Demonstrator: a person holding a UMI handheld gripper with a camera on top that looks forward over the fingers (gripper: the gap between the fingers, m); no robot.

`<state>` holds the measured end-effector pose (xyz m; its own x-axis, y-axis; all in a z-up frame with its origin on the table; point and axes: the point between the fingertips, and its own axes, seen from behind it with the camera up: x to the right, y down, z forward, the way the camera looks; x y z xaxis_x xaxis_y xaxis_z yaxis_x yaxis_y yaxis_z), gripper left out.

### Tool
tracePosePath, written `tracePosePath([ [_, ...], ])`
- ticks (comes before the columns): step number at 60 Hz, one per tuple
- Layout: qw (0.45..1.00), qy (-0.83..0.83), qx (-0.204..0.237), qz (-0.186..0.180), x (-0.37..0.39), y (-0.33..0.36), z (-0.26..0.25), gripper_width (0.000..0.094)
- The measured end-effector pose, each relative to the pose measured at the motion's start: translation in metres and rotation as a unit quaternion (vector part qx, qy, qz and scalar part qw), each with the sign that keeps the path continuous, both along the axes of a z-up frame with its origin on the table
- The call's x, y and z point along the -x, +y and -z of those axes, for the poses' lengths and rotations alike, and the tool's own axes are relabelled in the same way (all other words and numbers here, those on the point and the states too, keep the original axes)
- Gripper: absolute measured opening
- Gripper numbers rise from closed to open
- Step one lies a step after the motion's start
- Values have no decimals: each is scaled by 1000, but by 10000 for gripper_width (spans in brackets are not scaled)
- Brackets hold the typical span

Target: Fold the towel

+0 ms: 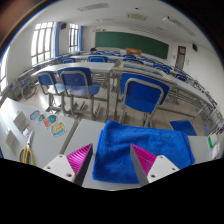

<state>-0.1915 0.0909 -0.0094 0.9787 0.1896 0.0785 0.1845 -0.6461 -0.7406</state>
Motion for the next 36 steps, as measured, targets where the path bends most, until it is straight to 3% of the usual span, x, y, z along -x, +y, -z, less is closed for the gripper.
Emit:
tracePosePath([
  [3,1000,-3,-11,-12,2,8,1,658],
  [8,999,-22,-16,-32,4,12,4,300],
  [11,998,-46,-23,-25,-12,12,2,83],
  [15,998,-45,-23,-28,-9,10,2,42],
  [28,997,73,17,-6,27,-1,-26,35],
  [36,988,153,5,-5,27,-14,-92,35],
])
